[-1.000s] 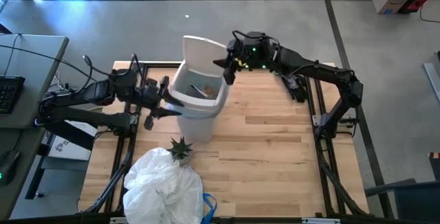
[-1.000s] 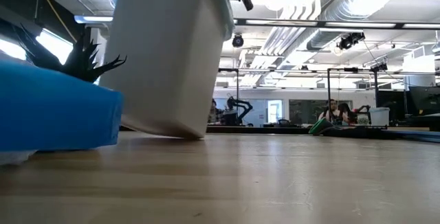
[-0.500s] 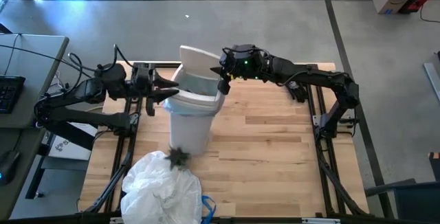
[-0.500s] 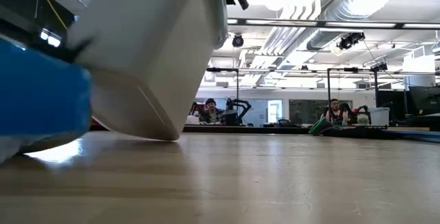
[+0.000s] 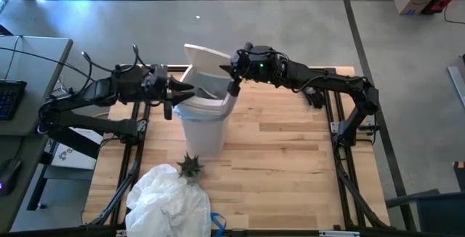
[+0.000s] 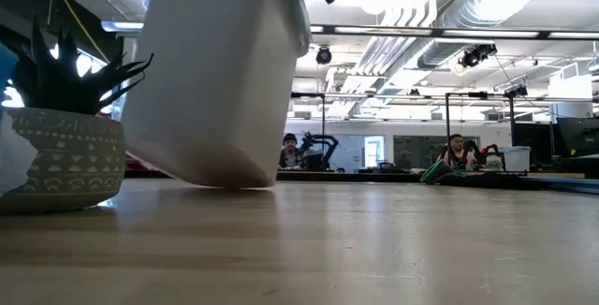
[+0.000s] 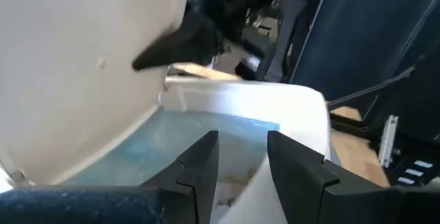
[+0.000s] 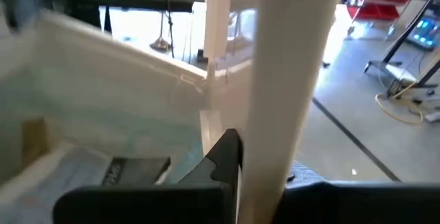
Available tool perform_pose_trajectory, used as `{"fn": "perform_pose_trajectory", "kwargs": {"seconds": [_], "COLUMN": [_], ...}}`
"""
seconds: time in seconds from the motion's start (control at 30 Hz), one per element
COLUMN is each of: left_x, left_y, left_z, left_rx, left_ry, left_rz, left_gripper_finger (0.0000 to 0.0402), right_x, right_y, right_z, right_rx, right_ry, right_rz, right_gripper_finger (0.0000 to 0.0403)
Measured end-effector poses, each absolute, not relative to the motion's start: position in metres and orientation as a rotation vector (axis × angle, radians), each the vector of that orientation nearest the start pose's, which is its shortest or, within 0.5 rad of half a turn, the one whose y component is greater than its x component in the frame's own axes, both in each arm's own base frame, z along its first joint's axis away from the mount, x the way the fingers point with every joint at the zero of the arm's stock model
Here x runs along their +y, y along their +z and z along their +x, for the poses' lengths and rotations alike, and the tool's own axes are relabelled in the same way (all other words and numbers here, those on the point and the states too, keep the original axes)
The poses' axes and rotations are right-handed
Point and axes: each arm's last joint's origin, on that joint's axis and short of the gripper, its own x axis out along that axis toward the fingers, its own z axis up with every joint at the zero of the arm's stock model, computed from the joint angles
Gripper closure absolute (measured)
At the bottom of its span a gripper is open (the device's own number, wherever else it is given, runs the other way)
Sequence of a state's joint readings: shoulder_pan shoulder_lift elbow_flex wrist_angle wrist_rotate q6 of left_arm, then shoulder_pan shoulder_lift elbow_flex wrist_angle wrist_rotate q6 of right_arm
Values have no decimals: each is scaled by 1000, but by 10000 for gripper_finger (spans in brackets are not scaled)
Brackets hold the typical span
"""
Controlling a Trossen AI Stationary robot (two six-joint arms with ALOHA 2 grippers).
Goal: Place trash/remove bag and relplace
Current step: Remove the trash bag from the trash bin
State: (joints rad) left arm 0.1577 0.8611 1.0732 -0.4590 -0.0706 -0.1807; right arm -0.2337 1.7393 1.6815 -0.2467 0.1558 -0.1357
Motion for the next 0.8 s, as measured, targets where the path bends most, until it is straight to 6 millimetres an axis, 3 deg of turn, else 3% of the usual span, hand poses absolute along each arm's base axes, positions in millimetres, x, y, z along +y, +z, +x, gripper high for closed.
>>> {"fn": "perform_pose_trajectory", "kwargs": {"seconds": [0.4,0.57,0.8], "left_x": [33,37,39], "left_y": [383,383,410], "left_z": [164,160,160], "left_rx": [289,299,380], "left_ry": [427,584,669], "left_rz": [-145,-114,-77], "left_gripper_finger": [293,293,279], "right_x": [-98,-97,-97], "right_y": [395,395,392], "right_z": [389,388,387], "right_rx": [244,261,291], "right_ry": [-368,-359,-354], "right_rz": [-181,-178,-170], "right_gripper_finger": [403,403,403]}}
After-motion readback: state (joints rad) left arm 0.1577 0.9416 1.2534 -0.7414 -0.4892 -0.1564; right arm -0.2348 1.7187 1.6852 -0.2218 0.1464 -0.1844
